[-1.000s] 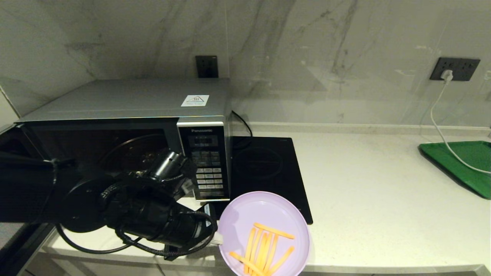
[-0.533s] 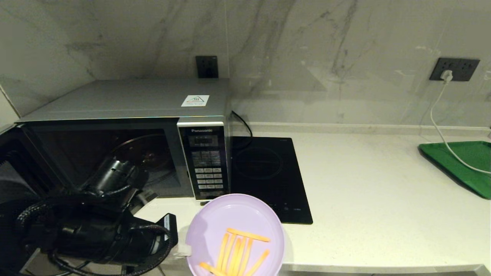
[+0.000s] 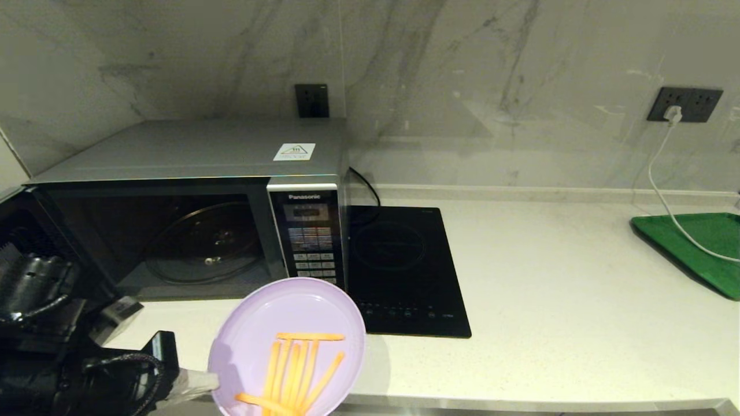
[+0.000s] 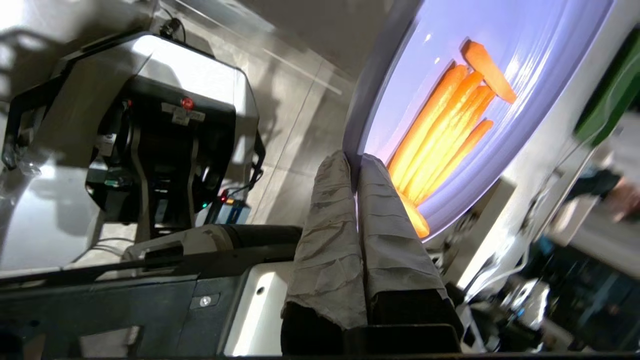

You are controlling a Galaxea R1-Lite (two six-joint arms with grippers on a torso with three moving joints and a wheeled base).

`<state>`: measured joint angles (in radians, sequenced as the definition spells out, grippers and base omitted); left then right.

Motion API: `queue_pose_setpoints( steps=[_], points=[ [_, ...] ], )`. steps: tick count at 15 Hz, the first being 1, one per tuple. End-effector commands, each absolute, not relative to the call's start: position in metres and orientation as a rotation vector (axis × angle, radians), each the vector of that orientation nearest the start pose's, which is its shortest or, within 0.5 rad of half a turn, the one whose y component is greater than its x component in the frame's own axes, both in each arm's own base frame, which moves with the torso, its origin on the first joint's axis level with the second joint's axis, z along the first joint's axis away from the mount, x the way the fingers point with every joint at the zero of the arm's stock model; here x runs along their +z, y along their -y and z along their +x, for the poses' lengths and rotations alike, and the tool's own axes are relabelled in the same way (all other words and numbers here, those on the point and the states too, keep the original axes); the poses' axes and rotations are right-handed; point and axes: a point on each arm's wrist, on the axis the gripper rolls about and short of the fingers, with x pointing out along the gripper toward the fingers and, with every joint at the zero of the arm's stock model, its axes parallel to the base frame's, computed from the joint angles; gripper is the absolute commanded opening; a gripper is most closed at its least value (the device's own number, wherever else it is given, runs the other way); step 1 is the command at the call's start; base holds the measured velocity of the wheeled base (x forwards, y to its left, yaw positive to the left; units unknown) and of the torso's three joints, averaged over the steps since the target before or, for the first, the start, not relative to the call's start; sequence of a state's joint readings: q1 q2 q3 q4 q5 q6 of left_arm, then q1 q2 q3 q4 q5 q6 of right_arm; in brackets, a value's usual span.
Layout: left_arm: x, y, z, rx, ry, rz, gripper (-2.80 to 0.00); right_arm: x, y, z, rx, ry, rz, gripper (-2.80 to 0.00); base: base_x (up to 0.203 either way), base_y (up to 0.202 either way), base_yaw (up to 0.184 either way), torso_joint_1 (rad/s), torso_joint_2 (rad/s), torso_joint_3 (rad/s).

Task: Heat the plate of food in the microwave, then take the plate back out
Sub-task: Put the plate in the microwave oven

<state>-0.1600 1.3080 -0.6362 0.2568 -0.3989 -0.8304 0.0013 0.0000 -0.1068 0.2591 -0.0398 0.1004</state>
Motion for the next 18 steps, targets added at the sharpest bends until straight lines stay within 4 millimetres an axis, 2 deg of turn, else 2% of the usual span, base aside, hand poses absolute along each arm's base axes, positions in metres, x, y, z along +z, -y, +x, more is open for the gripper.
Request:
queue_pose_setpoints(
  steps=[1,4,7,18],
  points=[
    [0.164,0.019,0.145,-0.050,-1.043,-0.922,-2.80,0.078,0.001,-0.033,-0.046,-0.154,0.098,-2.80,0.000,0.000,0.000,0.000,0.00,0.000],
    [0.166,0.002,0.133,0.018,-0.970,-0.995,-2.80,0.078,0.001,-0.033,-0.046,-0.153,0.098,-2.80,0.000,0.000,0.000,0.000,0.00,0.000],
    [0.162,-0.010,0.129,0.097,-0.936,-1.047,-2.80,0.078,0.001,-0.033,-0.047,-0.154,0.098,-2.80,0.000,0.000,0.000,0.000,0.00,0.000],
    [0.161,-0.040,0.147,0.300,-0.794,-1.371,-2.80,0.078,0.001,-0.033,-0.046,-0.153,0.098,-2.80,0.000,0.000,0.000,0.000,0.00,0.000]
  ],
)
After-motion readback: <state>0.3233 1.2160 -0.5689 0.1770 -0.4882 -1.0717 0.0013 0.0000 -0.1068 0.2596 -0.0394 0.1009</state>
